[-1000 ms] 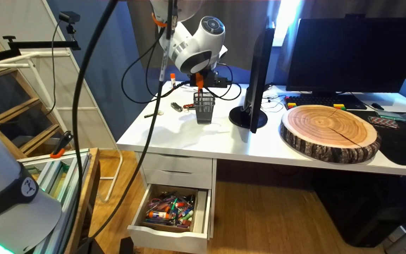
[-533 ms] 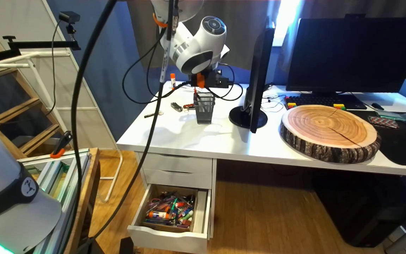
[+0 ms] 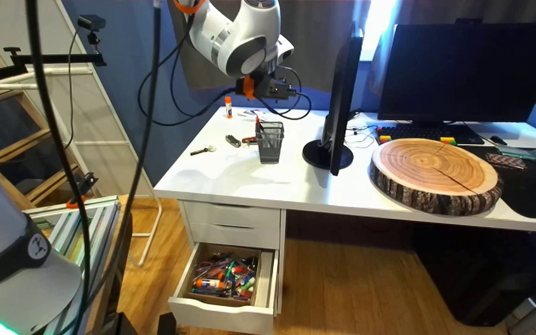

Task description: Stack the pen holders then place the two pens in them

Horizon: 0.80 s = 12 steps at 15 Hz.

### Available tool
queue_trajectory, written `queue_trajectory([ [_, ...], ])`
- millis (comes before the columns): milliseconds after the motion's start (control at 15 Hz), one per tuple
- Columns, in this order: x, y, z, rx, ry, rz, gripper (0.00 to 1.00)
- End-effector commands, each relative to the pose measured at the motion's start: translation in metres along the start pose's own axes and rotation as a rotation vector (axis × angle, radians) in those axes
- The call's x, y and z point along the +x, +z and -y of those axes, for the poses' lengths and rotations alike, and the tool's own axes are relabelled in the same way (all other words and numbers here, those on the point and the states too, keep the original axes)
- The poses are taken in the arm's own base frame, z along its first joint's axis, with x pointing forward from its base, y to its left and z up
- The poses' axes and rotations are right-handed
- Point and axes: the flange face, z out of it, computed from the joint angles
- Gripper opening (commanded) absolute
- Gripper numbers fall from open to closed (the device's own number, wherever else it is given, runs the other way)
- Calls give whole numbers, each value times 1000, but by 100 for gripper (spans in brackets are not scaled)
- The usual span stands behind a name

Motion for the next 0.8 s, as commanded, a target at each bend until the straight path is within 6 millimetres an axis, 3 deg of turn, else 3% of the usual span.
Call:
queue_trajectory([
  [0,1,-38,30,-102,78,86,100],
  [200,-2,-63,46,-183,165,136,100],
  [733,-15,-103,89,-295,327,257,100],
])
